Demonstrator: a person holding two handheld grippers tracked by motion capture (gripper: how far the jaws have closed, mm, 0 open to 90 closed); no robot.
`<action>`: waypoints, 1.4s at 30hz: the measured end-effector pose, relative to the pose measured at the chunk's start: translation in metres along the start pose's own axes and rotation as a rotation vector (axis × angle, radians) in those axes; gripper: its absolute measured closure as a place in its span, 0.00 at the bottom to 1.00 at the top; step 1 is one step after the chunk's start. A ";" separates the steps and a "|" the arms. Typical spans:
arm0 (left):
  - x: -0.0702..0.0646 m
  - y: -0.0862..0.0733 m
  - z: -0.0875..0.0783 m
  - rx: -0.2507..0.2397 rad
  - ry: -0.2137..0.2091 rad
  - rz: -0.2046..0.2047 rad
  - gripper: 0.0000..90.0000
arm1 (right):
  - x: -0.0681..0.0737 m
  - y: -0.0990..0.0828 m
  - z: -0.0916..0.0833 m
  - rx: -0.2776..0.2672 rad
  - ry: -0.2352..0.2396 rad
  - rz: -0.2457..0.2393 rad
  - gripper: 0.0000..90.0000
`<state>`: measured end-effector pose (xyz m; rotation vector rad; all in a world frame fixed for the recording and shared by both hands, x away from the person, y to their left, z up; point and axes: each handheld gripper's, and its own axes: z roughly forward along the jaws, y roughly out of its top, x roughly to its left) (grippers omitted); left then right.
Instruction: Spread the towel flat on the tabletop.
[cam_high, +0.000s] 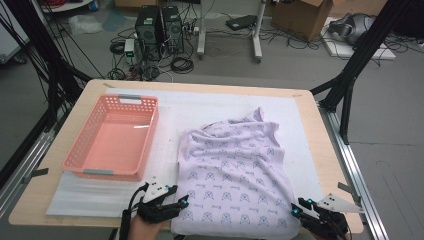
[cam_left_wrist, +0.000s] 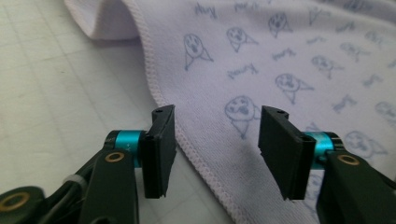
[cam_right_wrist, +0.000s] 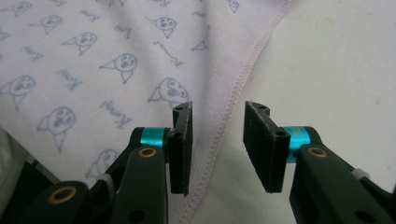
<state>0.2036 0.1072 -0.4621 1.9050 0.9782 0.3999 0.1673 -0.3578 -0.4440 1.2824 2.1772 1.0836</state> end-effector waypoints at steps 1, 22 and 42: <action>-0.003 -0.001 0.000 -0.002 0.039 0.036 0.64 | 0.000 0.000 0.001 -0.001 -0.002 0.002 0.68; -0.005 -0.018 -0.043 -0.062 -0.025 -0.031 0.64 | 0.011 -0.009 -0.010 0.089 0.072 -0.049 0.94; -0.011 -0.003 -0.011 0.038 -0.027 0.005 0.96 | -0.005 0.006 0.005 -0.001 -0.022 0.029 0.68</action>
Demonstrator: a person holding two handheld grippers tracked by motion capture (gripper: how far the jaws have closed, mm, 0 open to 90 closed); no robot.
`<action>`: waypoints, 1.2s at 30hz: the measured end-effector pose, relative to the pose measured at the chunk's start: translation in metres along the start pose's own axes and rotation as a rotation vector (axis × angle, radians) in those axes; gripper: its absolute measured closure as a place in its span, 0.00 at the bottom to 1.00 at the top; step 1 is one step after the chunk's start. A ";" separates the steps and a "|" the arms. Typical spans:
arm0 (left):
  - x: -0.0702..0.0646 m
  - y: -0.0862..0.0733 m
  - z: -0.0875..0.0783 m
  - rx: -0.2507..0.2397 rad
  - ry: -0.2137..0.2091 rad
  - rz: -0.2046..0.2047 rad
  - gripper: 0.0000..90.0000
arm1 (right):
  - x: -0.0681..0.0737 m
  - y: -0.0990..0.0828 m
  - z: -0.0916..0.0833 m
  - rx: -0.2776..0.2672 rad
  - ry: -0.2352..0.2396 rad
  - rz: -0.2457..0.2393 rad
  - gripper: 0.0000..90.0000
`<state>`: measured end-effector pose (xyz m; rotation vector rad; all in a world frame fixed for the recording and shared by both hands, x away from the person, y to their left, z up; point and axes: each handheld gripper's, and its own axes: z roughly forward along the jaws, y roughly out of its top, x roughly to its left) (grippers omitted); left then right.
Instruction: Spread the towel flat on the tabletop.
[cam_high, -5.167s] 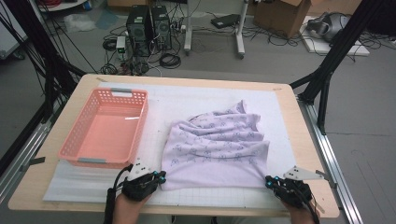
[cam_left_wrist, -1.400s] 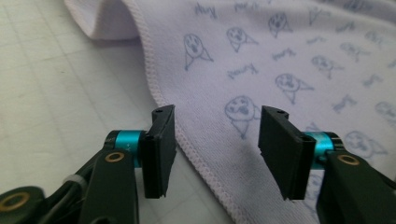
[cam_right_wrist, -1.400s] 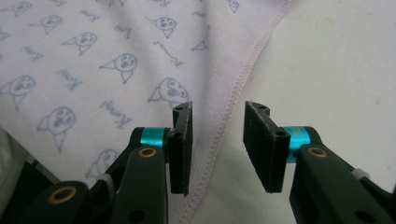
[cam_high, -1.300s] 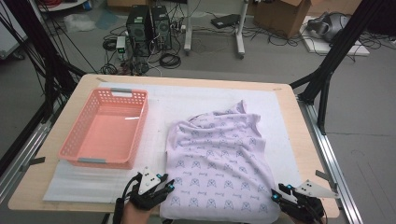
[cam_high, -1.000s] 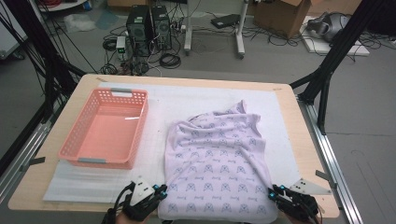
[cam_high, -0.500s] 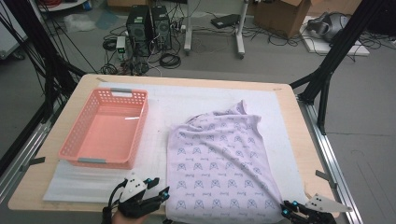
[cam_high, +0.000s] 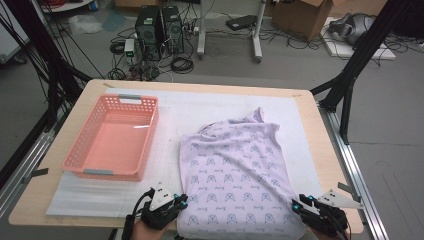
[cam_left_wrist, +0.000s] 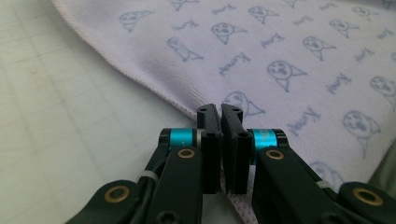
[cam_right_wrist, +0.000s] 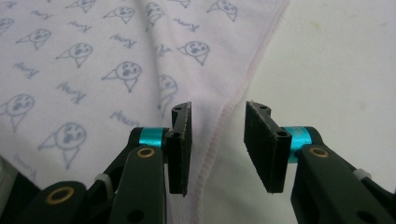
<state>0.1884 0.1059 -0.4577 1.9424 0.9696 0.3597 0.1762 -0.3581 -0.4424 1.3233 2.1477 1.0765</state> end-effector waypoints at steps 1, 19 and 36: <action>0.003 -0.003 -0.005 0.004 -0.001 -0.009 0.96 | 0.001 0.001 0.003 0.001 0.001 -0.003 0.68; 0.022 -0.011 -0.027 -0.088 0.009 -0.079 0.56 | 0.013 -0.010 -0.014 0.106 0.018 -0.103 0.96; 0.038 0.012 0.005 -0.051 -0.061 -0.085 0.53 | -0.004 0.012 0.003 -0.020 -0.010 -0.030 0.68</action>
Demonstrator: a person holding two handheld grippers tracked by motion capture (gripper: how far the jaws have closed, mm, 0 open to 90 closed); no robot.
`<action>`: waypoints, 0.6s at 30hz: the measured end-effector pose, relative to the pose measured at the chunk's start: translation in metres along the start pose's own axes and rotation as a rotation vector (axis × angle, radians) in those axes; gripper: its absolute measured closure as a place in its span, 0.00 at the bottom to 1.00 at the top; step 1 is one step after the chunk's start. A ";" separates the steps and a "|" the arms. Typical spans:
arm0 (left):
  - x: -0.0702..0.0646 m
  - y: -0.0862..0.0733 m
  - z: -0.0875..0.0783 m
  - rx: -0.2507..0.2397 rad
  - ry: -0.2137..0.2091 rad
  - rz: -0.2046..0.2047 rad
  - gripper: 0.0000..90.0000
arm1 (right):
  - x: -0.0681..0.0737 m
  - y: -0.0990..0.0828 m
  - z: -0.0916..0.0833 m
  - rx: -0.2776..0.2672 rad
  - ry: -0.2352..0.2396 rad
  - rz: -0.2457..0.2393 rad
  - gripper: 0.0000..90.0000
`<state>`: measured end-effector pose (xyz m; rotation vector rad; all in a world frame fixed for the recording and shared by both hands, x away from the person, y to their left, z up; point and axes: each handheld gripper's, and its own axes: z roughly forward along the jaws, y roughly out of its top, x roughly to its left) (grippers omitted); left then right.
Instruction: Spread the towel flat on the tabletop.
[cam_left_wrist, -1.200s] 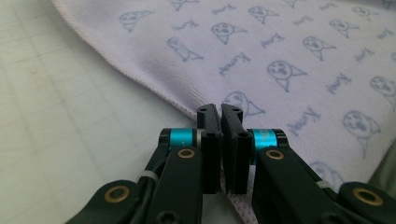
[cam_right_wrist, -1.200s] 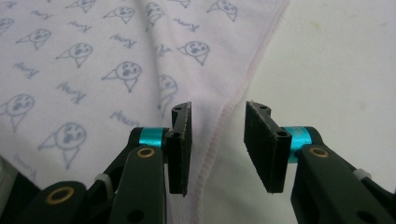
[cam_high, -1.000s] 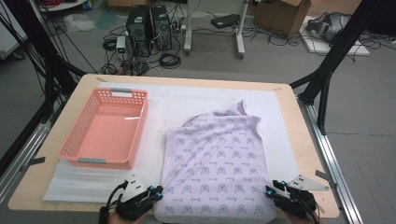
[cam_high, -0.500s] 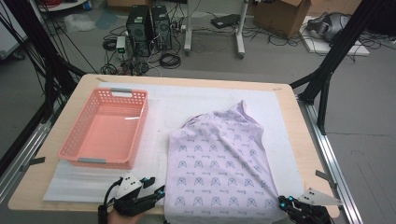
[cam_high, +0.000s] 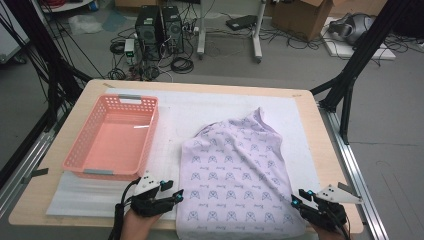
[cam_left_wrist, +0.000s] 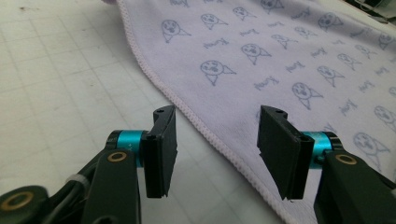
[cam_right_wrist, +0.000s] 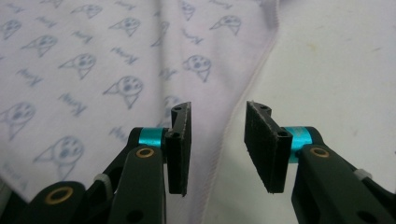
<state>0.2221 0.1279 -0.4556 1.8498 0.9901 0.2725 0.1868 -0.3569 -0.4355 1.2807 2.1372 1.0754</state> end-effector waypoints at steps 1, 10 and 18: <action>0.000 0.002 0.002 -0.002 -0.008 0.001 0.52 | -0.001 0.001 0.002 0.001 -0.001 0.006 0.68; -0.020 0.009 0.025 0.071 -0.004 0.065 0.58 | -0.010 0.008 0.013 -0.004 -0.011 0.003 0.67; -0.018 0.012 0.025 0.091 0.051 0.067 0.98 | -0.016 0.005 0.018 0.010 0.008 -0.002 0.67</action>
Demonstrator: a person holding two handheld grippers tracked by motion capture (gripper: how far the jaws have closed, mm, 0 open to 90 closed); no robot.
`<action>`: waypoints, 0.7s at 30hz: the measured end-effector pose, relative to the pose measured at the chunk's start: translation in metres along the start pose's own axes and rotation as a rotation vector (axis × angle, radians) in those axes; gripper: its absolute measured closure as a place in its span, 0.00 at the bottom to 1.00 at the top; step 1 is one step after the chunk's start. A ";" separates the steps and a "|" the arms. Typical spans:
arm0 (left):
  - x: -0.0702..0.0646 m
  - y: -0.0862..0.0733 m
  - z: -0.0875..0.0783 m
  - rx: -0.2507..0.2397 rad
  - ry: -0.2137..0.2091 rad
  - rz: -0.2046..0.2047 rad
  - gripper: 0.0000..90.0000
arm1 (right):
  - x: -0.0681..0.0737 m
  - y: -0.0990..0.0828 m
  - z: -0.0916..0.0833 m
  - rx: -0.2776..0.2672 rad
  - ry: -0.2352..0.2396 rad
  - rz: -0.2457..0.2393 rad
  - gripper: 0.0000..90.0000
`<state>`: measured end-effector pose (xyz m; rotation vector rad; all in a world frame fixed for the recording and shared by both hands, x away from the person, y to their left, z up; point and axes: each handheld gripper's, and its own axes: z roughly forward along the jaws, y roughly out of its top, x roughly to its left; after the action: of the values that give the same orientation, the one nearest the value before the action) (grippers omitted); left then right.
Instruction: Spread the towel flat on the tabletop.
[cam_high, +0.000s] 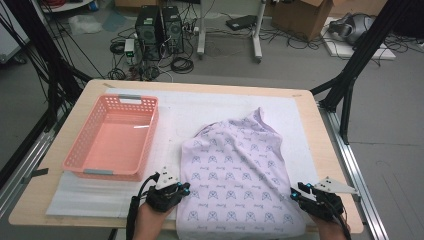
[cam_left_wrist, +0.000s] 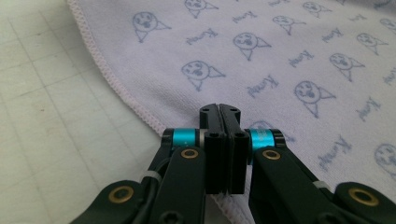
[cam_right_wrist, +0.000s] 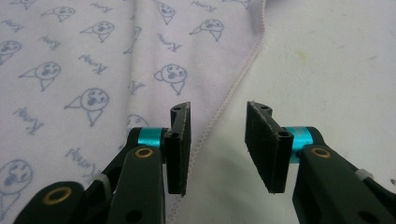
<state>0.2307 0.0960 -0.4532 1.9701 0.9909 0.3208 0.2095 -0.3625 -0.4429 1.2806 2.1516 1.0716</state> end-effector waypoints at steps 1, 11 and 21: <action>0.001 -0.001 -0.002 0.001 0.003 0.002 0.98 | 0.000 0.000 0.000 -0.001 0.002 -0.007 0.67; 0.011 -0.021 -0.042 -0.029 0.017 -0.035 0.98 | 0.016 0.010 0.007 -0.005 0.043 -0.042 0.67; 0.020 -0.020 -0.033 -0.100 0.019 -0.065 0.61 | 0.020 0.009 0.022 0.053 0.099 -0.028 0.96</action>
<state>0.2155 0.1363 -0.4530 1.8441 1.0299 0.3468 0.2197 -0.3330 -0.4487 1.2409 2.2780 1.0945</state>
